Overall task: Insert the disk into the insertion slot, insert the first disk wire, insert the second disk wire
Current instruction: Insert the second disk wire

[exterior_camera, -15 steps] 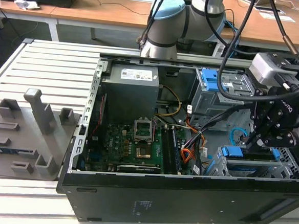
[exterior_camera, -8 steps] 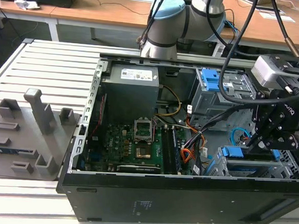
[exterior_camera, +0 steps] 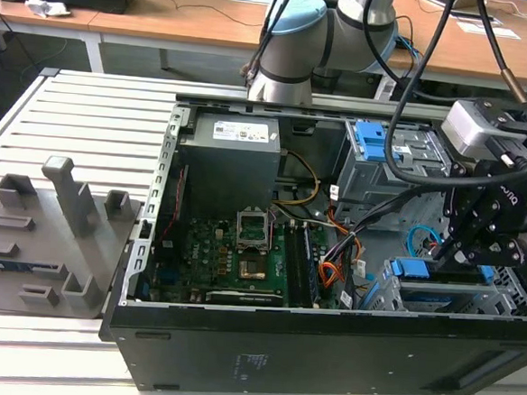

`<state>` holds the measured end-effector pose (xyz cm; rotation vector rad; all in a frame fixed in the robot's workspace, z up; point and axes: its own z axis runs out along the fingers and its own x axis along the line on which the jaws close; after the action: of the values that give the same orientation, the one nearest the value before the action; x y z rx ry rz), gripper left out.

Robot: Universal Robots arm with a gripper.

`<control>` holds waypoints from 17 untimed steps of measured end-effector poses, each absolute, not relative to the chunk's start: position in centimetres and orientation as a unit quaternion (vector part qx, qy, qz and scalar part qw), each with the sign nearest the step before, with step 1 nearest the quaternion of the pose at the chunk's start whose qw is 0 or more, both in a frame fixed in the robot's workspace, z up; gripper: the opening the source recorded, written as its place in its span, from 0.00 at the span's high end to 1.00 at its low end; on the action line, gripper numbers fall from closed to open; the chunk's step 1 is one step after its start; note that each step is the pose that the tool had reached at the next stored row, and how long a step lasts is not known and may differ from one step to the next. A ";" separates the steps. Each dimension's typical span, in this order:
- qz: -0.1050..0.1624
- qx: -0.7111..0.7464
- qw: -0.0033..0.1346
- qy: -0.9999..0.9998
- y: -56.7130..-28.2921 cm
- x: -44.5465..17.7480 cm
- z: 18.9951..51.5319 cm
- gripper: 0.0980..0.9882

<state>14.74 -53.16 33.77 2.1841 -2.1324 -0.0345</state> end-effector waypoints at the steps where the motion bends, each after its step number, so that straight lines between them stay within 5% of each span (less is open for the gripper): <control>1: -0.011 0.715 0.044 -0.698 -53.2 14.7 33.8 0.93; 8: -0.011 0.715 0.044 -0.698 -53.0 14.7 36.1 0.84; 11: -0.011 0.715 0.045 -0.698 -52.5 14.7 37.5 0.99; 17: -0.011 0.715 0.045 -0.698 -52.5 14.4 38.3 0.99</control>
<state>14.39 -52.47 38.30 2.1840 -2.1322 -0.0324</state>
